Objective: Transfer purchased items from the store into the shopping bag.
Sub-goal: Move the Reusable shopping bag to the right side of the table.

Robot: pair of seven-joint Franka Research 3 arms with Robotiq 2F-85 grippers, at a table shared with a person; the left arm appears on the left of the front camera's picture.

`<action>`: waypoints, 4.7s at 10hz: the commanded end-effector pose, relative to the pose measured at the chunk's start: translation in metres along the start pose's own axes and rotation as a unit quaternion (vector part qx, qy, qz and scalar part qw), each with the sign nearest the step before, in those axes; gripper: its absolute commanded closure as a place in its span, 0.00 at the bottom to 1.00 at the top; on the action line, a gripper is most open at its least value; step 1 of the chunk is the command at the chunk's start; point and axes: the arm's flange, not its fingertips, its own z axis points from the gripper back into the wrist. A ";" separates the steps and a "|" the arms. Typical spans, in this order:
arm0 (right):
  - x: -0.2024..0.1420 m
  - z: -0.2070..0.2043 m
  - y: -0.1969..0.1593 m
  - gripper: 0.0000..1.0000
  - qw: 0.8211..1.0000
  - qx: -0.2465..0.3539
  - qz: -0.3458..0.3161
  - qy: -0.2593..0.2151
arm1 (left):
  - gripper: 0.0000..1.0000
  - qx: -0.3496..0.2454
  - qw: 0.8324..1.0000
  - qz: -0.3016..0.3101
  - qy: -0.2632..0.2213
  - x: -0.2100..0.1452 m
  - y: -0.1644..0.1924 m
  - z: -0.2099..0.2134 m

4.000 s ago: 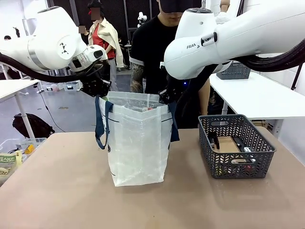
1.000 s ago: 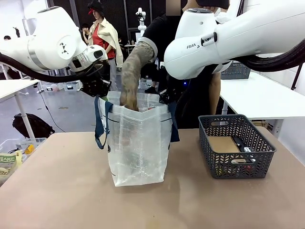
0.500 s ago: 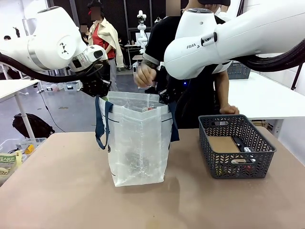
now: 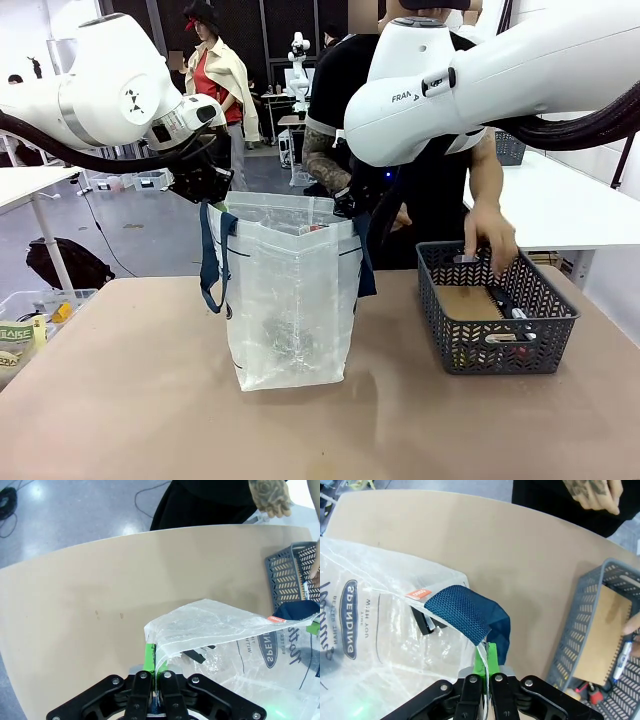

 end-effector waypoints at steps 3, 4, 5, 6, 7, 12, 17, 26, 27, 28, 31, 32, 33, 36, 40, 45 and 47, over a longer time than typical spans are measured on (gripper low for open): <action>-0.001 0.001 -0.003 1.00 1.000 0.001 -0.005 -0.003 | 1.00 0.002 1.000 0.004 0.001 0.000 0.003 0.004; -0.001 0.001 -0.003 1.00 1.000 0.001 -0.005 -0.003 | 1.00 0.002 1.000 0.004 0.001 0.000 0.003 0.004; -0.001 0.001 -0.003 1.00 1.000 0.001 -0.005 -0.003 | 1.00 0.002 1.000 0.004 0.001 0.000 0.003 0.004; -0.001 0.001 -0.003 1.00 1.000 0.001 -0.005 -0.003 | 1.00 0.002 1.000 0.004 0.001 0.000 0.003 0.004; -0.001 0.001 -0.003 1.00 1.000 0.001 -0.005 -0.003 | 1.00 0.002 1.000 0.004 0.001 0.000 0.003 0.004; -0.001 0.001 -0.003 1.00 1.000 0.001 -0.005 -0.003 | 1.00 0.002 1.000 0.004 0.001 0.000 0.003 0.004; -0.001 0.001 -0.003 1.00 1.000 0.001 -0.005 -0.003 | 1.00 0.002 1.000 0.004 0.001 0.000 0.003 0.004; -0.001 0.001 -0.003 1.00 1.000 0.001 -0.005 -0.003 | 1.00 0.002 1.000 0.004 0.001 0.000 0.003 0.004; -0.001 0.001 -0.003 1.00 1.000 0.001 -0.005 -0.003 | 1.00 0.002 1.000 0.004 0.001 0.000 0.003 0.004; -0.001 0.001 -0.003 1.00 1.000 0.001 -0.005 -0.003 | 1.00 0.002 1.000 0.004 0.001 0.000 0.003 0.004; -0.001 0.001 -0.003 1.00 1.000 0.001 -0.005 -0.003 | 1.00 0.002 1.000 0.004 0.001 0.000 0.003 0.004; -0.001 0.001 -0.003 1.00 1.000 0.001 -0.005 -0.003 | 1.00 0.002 1.000 0.004 0.001 0.000 0.003 0.004; -0.001 0.001 -0.003 1.00 1.000 0.001 -0.005 -0.003 | 1.00 0.002 1.000 0.004 0.001 0.000 0.003 0.004; -0.001 0.001 -0.003 1.00 1.000 0.001 -0.005 -0.003 | 1.00 0.002 1.000 0.004 0.001 0.000 0.003 0.004; -0.001 0.001 -0.003 1.00 1.000 0.001 -0.005 -0.003 | 1.00 0.002 1.000 0.004 0.001 0.000 0.003 0.004; -0.001 0.001 -0.003 1.00 1.000 0.001 -0.005 -0.003 | 1.00 0.002 1.000 0.004 0.001 0.000 0.003 0.004; -0.001 0.001 -0.003 1.00 1.000 0.001 -0.005 -0.003 | 1.00 0.002 1.000 0.004 0.001 0.000 0.003 0.004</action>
